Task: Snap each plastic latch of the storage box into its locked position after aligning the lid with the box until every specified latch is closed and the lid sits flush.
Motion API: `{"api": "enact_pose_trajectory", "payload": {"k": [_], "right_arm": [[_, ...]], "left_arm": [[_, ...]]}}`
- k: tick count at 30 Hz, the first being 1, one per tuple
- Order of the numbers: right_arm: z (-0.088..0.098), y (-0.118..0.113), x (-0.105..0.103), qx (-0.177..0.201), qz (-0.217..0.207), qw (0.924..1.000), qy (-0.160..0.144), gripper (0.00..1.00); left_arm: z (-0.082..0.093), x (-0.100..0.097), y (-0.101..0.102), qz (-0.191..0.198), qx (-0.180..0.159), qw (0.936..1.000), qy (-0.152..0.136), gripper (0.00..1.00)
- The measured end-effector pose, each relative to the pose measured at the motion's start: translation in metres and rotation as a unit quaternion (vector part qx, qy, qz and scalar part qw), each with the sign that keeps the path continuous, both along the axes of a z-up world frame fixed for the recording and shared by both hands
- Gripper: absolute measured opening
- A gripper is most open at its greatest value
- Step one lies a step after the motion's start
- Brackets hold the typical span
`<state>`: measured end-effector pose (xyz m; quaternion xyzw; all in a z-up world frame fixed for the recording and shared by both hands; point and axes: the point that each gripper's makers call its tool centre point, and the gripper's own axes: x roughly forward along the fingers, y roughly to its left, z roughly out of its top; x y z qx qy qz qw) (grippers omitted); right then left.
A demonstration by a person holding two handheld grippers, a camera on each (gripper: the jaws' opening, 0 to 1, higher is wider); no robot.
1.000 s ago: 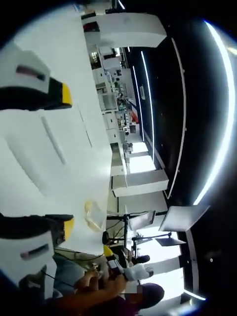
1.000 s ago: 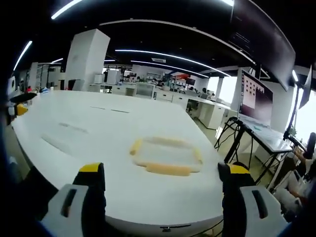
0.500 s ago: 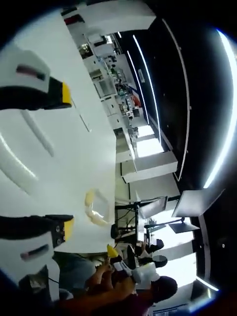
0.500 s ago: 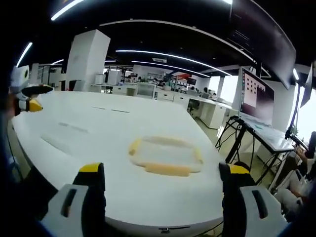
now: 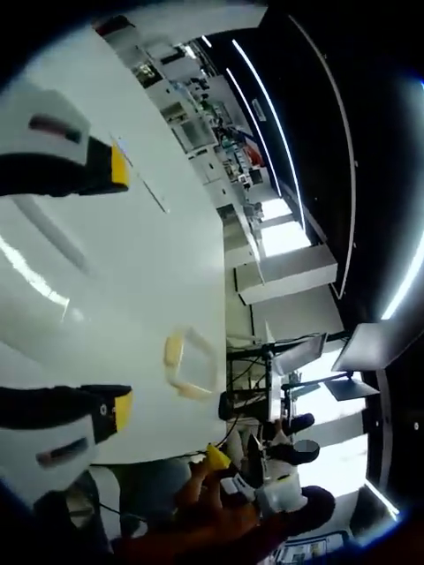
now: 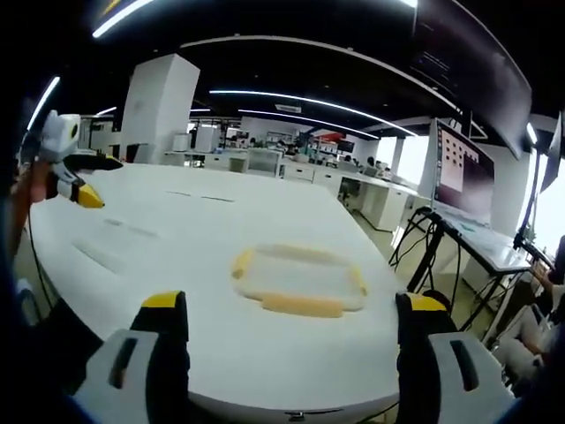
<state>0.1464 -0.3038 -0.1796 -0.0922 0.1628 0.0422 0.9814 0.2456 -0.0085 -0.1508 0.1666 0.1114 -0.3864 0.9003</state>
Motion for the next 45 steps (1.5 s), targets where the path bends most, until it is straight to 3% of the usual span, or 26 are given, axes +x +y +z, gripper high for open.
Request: {"api": "enact_pose_trajectory", "payload": {"k": [13,23,28,30,41,45], "right_arm": [[-0.001,-0.001,0.003,0.008,0.000,1.0000,-0.003,0.96],[-0.007,0.006,0.010,0.018,0.017,0.9997,0.005,0.96],[-0.007,0.010,0.012,0.020,0.025,0.9995,0.004,0.95],[-0.008,0.010,0.013,0.024,0.026,0.9994,0.004,0.95],[-0.013,0.007,0.017,0.026,0.030,0.9992,0.008,0.95],[-0.010,0.010,0.019,0.026,0.036,0.9990,0.003,0.95]], "left_arm": [[-0.022,0.026,-0.048,-0.061,0.038,0.9969,0.030,0.89],[-0.032,0.039,-0.085,-0.102,0.029,0.9932,0.048,0.88],[-0.042,0.041,-0.107,-0.137,0.047,0.9880,0.054,0.86],[-0.044,0.045,-0.114,-0.158,0.052,0.9848,0.050,0.81],[-0.067,0.057,-0.145,-0.205,0.074,0.9717,0.092,0.81],[-0.077,0.058,-0.160,-0.210,0.068,0.9673,0.126,0.76]]}}
